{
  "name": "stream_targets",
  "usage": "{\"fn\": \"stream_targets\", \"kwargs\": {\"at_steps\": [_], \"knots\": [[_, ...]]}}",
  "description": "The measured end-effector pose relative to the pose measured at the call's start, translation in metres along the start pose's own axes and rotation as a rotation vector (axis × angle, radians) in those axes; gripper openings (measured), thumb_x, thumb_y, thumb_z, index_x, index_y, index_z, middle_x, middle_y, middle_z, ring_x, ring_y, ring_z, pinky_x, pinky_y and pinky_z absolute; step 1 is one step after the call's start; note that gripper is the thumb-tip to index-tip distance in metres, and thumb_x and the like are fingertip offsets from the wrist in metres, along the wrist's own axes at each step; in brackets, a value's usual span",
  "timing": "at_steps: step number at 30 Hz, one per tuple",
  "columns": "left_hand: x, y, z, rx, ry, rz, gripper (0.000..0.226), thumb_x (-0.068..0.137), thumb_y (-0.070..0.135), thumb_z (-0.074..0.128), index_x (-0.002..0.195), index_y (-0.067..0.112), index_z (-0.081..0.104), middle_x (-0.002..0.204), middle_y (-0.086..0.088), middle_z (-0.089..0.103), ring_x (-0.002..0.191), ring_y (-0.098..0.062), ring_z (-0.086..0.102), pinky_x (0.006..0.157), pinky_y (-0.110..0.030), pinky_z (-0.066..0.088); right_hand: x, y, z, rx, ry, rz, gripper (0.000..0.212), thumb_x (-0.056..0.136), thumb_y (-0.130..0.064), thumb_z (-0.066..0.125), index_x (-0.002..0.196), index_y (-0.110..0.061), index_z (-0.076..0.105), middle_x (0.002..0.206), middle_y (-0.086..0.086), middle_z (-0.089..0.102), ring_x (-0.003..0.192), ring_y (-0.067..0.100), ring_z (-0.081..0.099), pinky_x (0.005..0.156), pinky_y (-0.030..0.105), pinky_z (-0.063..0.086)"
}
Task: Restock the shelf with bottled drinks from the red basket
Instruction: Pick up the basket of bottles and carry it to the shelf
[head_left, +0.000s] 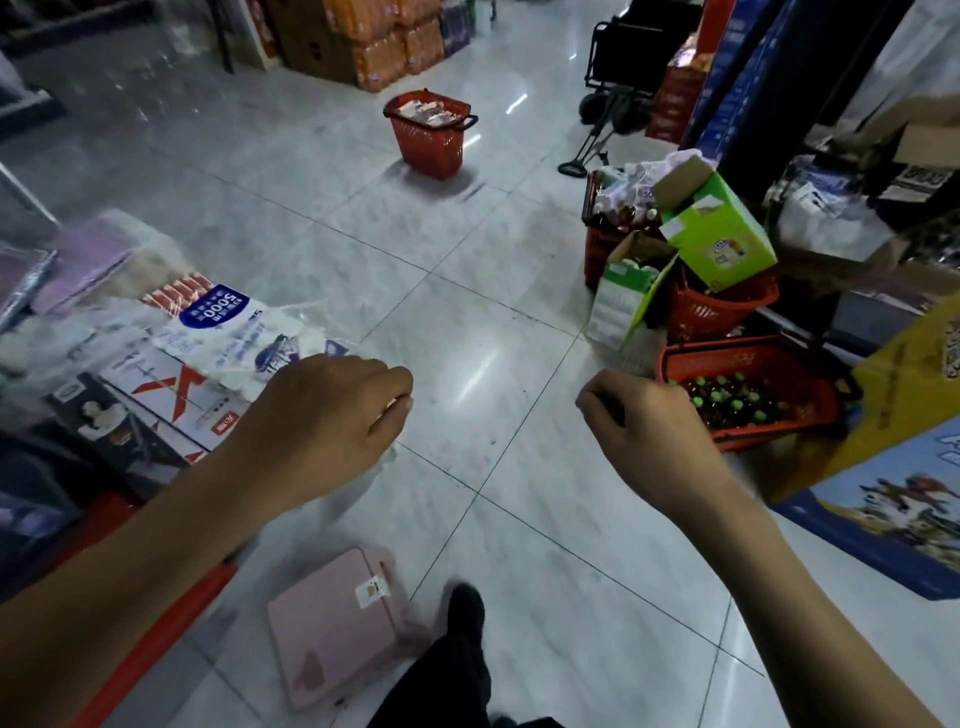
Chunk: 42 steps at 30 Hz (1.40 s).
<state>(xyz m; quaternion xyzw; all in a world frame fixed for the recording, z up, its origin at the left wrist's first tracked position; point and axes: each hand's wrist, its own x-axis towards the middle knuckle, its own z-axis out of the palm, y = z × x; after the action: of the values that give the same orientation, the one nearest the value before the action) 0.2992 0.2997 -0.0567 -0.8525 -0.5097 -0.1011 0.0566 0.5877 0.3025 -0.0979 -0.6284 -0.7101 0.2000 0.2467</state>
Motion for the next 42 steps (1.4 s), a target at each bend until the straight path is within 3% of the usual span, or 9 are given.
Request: {"fn": "stream_targets", "kwargs": {"at_steps": [6,17,25,29,35,42], "knots": [[0.099,-0.055,0.043,-0.039,-0.006,-0.001,0.033,0.091,0.038,0.036,0.085,0.02,0.062,0.068,0.002,0.061,0.062,-0.02,0.057,0.058,-0.032,0.05,0.112,0.009,0.003,-0.019,-0.031,-0.067,0.013,0.093,-0.021,0.055,0.082,-0.022,0.063,0.073,-0.007,0.064,0.066,0.012,0.06,0.061,0.042,0.051],[0.291,-0.181,0.079,-0.044,0.061,0.031,0.028,0.091,0.037,0.034,0.078,0.025,0.056,0.062,0.007,0.051,0.058,-0.015,0.05,0.055,-0.025,0.032,0.351,-0.006,-0.008,-0.063,0.019,-0.147,0.009,0.092,-0.022,0.06,0.086,-0.022,0.066,0.075,-0.008,0.066,0.068,0.008,0.06,0.064,0.041,0.051],[0.414,-0.27,0.102,0.065,0.063,0.029,0.03,0.089,0.037,0.036,0.08,0.023,0.061,0.063,0.006,0.056,0.057,-0.016,0.052,0.052,-0.027,0.044,0.503,0.01,0.019,-0.059,-0.011,-0.137,0.011,0.093,-0.028,0.055,0.089,-0.025,0.065,0.079,-0.009,0.068,0.073,0.012,0.063,0.066,0.041,0.054],[0.481,-0.312,0.123,0.13,0.058,0.028,0.034,0.09,0.034,0.033,0.071,0.018,0.057,0.054,0.005,0.049,0.048,-0.018,0.045,0.048,-0.024,0.031,0.588,0.031,0.031,-0.071,-0.003,-0.14,0.012,0.093,-0.032,0.053,0.089,-0.026,0.063,0.079,-0.01,0.066,0.073,0.015,0.062,0.067,0.041,0.054],[0.587,-0.377,0.138,0.143,0.018,0.002,0.035,0.091,0.037,0.035,0.067,0.018,0.05,0.049,0.003,0.048,0.041,-0.021,0.046,0.042,-0.029,0.044,0.721,0.054,0.035,0.042,-0.035,-0.116,0.016,0.095,-0.029,0.054,0.082,-0.023,0.062,0.074,-0.007,0.066,0.068,0.01,0.06,0.064,0.042,0.052],[0.679,-0.461,0.156,0.161,0.011,-0.097,0.034,0.091,0.039,0.033,0.067,0.02,0.046,0.051,0.003,0.046,0.044,-0.021,0.046,0.044,-0.031,0.045,0.865,0.043,0.054,0.072,-0.103,-0.122,0.013,0.093,-0.025,0.056,0.083,-0.028,0.062,0.072,-0.012,0.064,0.069,0.007,0.06,0.066,0.038,0.053]]}}
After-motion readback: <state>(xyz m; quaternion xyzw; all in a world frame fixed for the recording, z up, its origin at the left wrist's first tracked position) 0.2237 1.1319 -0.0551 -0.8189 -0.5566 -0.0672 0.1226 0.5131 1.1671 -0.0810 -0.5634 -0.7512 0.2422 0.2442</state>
